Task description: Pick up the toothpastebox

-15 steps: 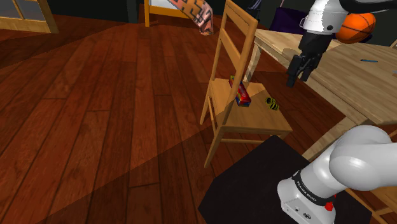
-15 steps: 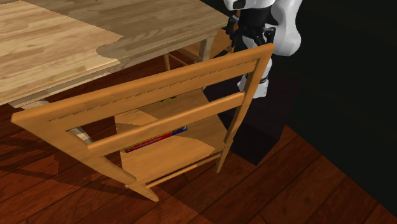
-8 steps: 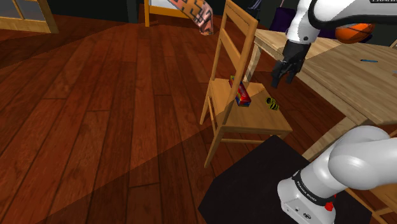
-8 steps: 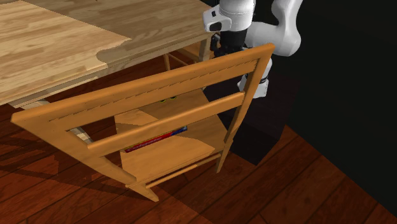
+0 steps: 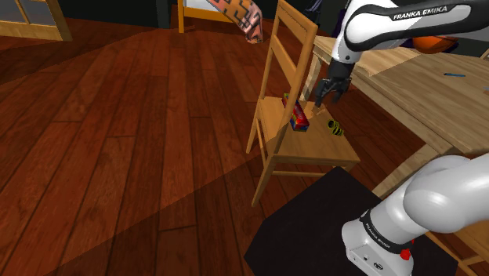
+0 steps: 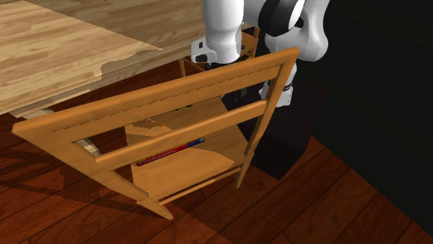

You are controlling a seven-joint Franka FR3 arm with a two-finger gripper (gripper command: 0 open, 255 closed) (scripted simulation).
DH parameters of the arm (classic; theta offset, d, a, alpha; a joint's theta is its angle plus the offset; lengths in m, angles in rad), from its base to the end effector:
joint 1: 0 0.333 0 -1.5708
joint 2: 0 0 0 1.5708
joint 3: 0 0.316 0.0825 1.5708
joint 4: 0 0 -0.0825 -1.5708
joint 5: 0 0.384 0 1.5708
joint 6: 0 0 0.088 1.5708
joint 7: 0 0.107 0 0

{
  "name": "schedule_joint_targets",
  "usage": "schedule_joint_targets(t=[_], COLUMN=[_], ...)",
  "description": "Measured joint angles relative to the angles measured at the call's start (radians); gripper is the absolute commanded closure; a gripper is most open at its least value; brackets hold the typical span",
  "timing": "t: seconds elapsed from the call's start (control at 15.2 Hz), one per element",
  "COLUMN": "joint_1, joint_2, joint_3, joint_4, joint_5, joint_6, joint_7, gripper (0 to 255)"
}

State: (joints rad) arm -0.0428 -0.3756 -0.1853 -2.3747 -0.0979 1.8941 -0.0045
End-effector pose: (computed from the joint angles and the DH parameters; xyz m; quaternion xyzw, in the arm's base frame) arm 0.4085 -0.1052 0.4543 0.9948 -0.0852 -0.0556 0.0056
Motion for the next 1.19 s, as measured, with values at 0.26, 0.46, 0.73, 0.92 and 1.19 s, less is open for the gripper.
schedule_joint_targets(t=[0.26, 0.46, 0.73, 0.92, 1.19], joint_1=[-0.009, -0.014, -0.031, -0.049, -0.083], joint_2=[0.134, 0.256, 0.393, 0.512, 0.663], joint_3=[-0.033, -0.055, -0.081, -0.091, -0.093], joint_4=[0.053, 0.122, 0.201, 0.294, 0.411], joint_5=[0.019, 0.049, 0.095, 0.142, 0.206], joint_6=[0.101, 0.165, 0.237, 0.270, 0.314], joint_7=[-0.021, -0.042, -0.081, -0.111, -0.148], gripper=[0, 0, 0, 0, 0])
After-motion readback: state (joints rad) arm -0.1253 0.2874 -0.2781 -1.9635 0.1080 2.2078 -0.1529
